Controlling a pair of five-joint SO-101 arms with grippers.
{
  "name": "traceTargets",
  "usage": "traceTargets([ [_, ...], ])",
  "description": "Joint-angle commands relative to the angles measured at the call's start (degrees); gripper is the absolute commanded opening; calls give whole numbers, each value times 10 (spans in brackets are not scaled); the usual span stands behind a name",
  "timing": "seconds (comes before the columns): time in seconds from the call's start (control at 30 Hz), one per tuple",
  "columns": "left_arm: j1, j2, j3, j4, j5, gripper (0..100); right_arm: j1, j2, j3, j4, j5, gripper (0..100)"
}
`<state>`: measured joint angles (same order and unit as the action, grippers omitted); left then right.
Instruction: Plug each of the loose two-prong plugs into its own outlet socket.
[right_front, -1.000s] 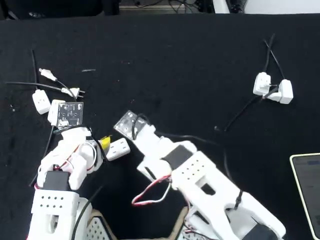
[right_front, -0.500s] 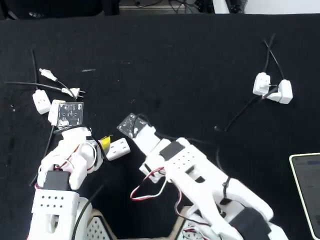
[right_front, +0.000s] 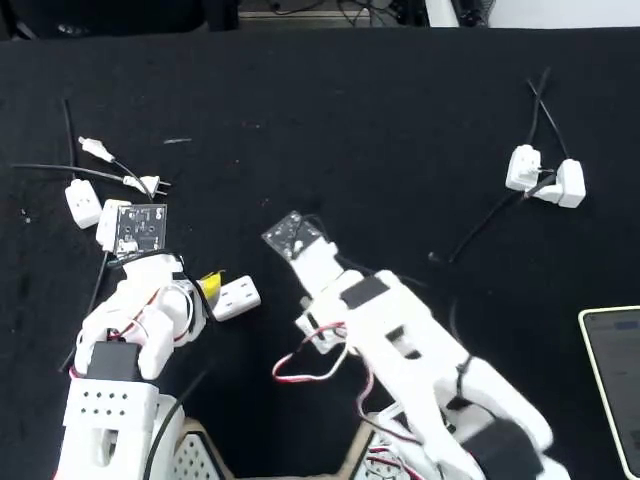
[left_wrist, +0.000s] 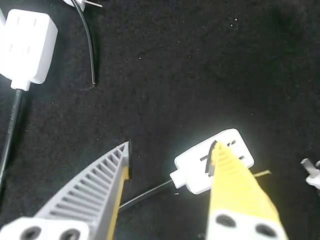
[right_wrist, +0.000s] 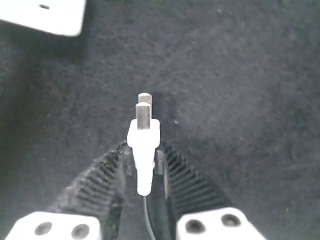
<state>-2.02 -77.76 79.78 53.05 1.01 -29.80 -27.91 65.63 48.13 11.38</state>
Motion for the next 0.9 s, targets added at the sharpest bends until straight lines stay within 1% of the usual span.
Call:
traceTargets([
  [0.0, 1, -6, -6, -8, -7, 263, 11, -81, 27, 6, 3, 11],
  [0.07, 1, -6, -6, -9, -7, 263, 12, -126, 45, 4, 7, 11],
  [0.23, 1, -6, -6, -9, -7, 263, 14, -199, 63, 6, 69, 11],
  [0.47, 2, -6, -15, -25, -3, 263, 1, -204, 40, -40, 66, 11],
  [0.6, 2, -6, -5, -26, -4, 263, -5, -204, 70, -25, 71, 13],
  [0.77, 2, -6, -6, -28, -4, 263, -6, -204, 127, -25, 124, 84],
  [0.87, 2, -6, -6, -28, -4, 263, -4, -204, 127, -17, 124, 77],
])
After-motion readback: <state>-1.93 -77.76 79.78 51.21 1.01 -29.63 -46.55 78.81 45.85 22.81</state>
